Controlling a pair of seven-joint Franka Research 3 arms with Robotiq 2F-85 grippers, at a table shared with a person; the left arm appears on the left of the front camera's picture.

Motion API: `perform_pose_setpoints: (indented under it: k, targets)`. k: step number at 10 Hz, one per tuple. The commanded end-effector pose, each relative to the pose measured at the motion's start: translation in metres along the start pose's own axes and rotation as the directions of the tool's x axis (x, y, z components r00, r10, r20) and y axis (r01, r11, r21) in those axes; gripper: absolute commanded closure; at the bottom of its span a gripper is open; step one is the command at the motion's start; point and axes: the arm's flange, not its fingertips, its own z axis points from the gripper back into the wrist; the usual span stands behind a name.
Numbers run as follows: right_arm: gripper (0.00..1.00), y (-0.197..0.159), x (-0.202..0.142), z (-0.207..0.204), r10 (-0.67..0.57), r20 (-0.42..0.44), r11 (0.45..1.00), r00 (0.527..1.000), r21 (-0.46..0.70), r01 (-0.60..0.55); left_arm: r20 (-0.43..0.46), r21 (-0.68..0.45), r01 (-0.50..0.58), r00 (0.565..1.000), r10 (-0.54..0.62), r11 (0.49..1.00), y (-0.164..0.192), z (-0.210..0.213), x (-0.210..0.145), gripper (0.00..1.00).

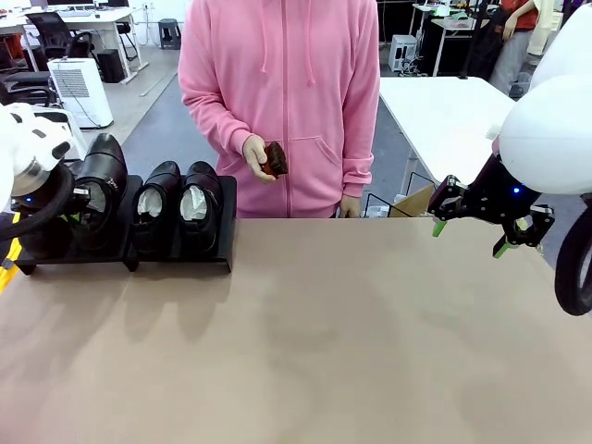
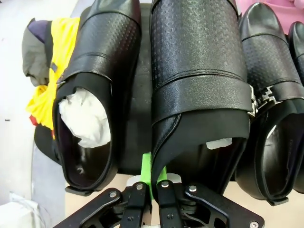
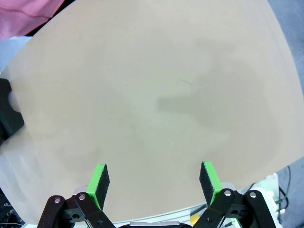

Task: Organize the shoes by placing them on the stand.
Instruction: Place the Shoe from the middle of the table onto the Shoes Stand.

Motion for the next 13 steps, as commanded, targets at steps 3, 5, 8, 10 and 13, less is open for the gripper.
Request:
perform_pose_setpoints:
  k: [3,5,8,10,13]
  targets:
    - [0.00,-0.001,0.001,0.001,0.017,-0.001,1.000,1.000,0.013,-0.017,-0.028,-0.046,0.007,1.000,-0.008,0.999,0.005,-0.006,0.007,1.00]
    - [0.00,-0.001,0.001,0.001,0.017,-0.001,1.000,1.000,0.013,-0.017,-0.019,-0.024,0.016,1.000,-0.017,1.000,0.005,-0.012,0.008,1.00]
    - [0.00,-0.001,0.001,0.001,0.017,-0.001,1.000,1.000,0.013,-0.017,-0.024,-0.008,0.024,0.999,-0.024,1.000,0.007,-0.017,0.010,0.73]
    - [0.00,-0.001,0.001,0.001,0.017,-0.001,1.000,1.000,0.013,-0.017,-0.007,-0.003,0.040,0.999,-0.040,0.999,0.006,-0.018,0.012,0.70]
    - [0.00,-0.001,0.001,0.001,0.017,-0.001,1.000,1.000,0.013,-0.017,0.034,-0.010,0.053,0.998,-0.053,0.999,0.003,-0.004,0.015,0.70]
